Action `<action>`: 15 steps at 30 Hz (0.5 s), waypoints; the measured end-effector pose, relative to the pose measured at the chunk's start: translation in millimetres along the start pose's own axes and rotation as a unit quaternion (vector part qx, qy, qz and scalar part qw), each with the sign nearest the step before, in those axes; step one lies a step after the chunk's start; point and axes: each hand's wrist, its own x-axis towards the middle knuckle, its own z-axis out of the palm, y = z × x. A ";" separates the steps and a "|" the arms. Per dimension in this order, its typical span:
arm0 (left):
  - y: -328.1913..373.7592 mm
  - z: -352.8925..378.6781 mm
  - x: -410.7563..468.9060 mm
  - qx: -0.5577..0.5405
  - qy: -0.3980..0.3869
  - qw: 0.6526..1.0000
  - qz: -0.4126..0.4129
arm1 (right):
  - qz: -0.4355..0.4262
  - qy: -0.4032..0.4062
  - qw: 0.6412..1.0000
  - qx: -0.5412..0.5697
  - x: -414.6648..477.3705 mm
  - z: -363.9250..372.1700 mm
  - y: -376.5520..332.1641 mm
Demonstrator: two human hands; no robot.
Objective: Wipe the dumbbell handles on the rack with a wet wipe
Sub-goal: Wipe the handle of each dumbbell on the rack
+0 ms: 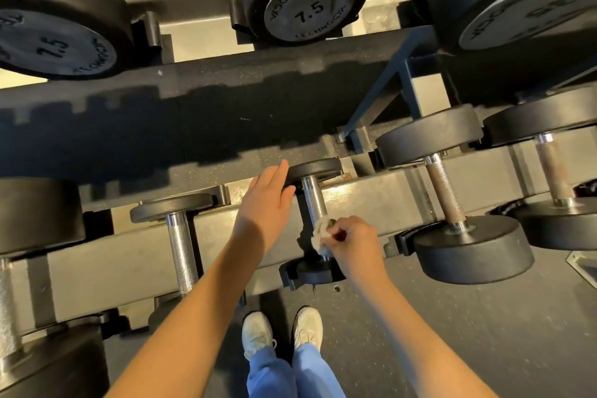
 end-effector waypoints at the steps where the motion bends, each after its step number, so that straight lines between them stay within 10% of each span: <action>1: 0.0 0.1 0.3 -0.002 0.000 1.000 0.001 | -0.004 0.012 1.000 -0.004 3.7 1.9 -3.7; 7: -3.6 -3.0 1.3 -0.009 -0.004 1.000 0.010 | -0.025 0.129 0.989 0.064 48.1 7.1 -45.1; 15: -7.3 -1.8 1.9 -0.001 -0.009 1.000 0.017 | 0.001 0.035 0.999 -0.008 5.2 3.6 -3.7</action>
